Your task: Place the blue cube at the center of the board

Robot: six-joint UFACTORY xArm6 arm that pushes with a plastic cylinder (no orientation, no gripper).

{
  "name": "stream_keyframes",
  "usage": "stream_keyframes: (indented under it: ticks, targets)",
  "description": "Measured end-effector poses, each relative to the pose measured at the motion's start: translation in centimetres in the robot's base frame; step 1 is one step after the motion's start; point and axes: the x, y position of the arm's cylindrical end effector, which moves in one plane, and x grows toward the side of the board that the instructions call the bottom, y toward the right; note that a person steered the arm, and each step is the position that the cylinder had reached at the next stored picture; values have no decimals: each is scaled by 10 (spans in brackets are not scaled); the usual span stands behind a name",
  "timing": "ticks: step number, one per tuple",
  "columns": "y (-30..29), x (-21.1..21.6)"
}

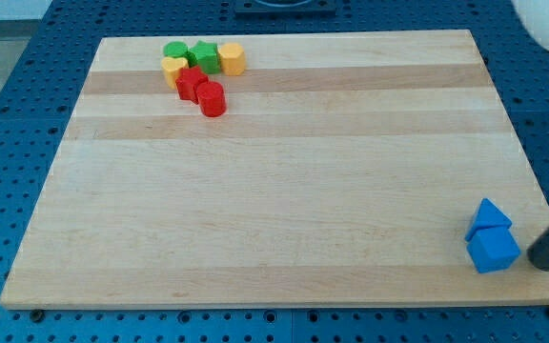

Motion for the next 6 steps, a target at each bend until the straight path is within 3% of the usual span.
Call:
stream_keyframes:
  ticks: [3,4,5,6]
  targets:
    - [-125,-17]
    - [-101,-17]
    - [-82,14]
    - [-99,36]
